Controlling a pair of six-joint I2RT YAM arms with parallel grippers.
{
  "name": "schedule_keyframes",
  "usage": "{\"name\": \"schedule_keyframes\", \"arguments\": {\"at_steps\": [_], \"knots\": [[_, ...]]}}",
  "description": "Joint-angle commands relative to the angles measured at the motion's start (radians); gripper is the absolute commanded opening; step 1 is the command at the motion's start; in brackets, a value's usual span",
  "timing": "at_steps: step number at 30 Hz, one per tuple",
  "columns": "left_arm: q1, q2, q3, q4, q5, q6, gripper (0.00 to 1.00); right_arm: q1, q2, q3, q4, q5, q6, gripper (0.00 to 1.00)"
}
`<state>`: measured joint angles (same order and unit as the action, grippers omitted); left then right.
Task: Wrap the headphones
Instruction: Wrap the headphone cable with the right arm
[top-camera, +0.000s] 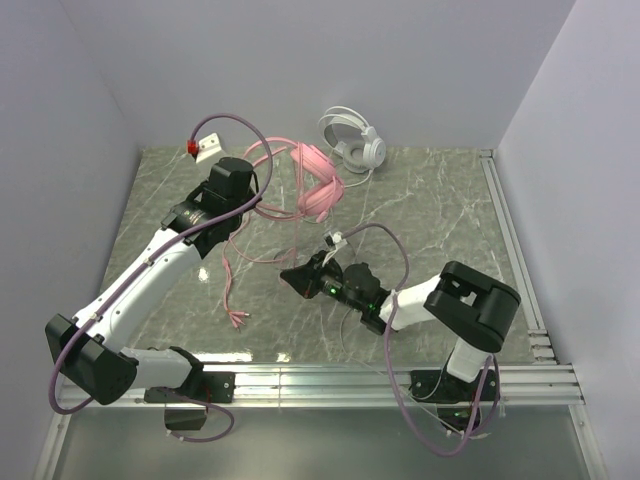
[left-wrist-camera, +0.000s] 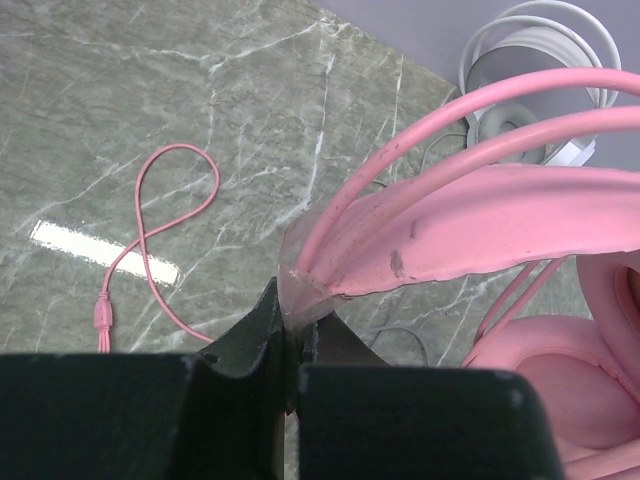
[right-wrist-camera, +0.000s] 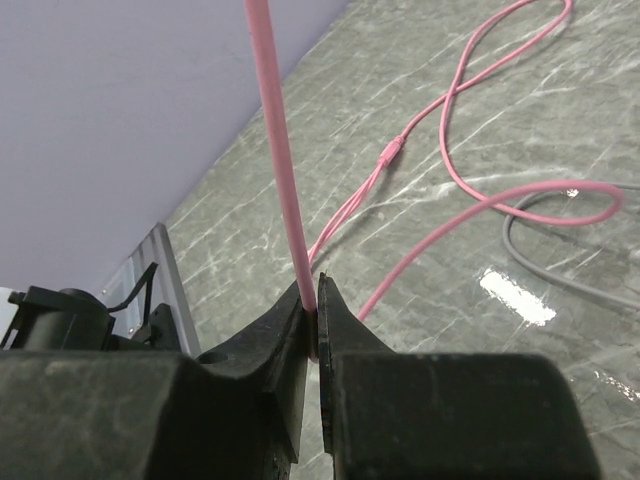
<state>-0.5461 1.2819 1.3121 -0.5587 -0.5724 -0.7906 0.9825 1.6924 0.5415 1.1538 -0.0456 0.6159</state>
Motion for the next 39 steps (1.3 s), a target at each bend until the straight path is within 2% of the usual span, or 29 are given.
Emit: {"name": "schedule_keyframes", "arguments": {"at_steps": [1, 12, 19, 24, 27, 31, 39], "knots": [[0.006, -0.042, 0.064, 0.131, 0.003, -0.064, 0.01, 0.010, 0.030, -0.009, 0.052, 0.003, -0.005, 0.13], [0.005, -0.052, 0.076, 0.123, 0.037, -0.076, 0.01, 0.007, 0.101, -0.005, 0.101, 0.007, 0.002, 0.13], [0.005, -0.076, 0.159, -0.020, 0.077, -0.179, 0.01, -0.019, 0.058, -0.072, 0.171, 0.044, 0.028, 0.10], [0.005, -0.125, 0.168, -0.072, 0.215, -0.223, 0.01, -0.019, 0.020, -0.094, 0.119, 0.128, 0.015, 0.11], [0.005, -0.125, 0.202, -0.133, 0.301, -0.239, 0.00, -0.019, 0.003, -0.121, 0.145, 0.150, 0.004, 0.13], [0.005, -0.171, 0.147, -0.133, 0.382, -0.262, 0.00, -0.021, -0.031, -0.138, 0.172, 0.171, -0.024, 0.14], [0.005, -0.239, 0.082, -0.165, 0.416, -0.291, 0.00, -0.021, -0.069, -0.130, 0.222, 0.242, -0.129, 0.20]]}}
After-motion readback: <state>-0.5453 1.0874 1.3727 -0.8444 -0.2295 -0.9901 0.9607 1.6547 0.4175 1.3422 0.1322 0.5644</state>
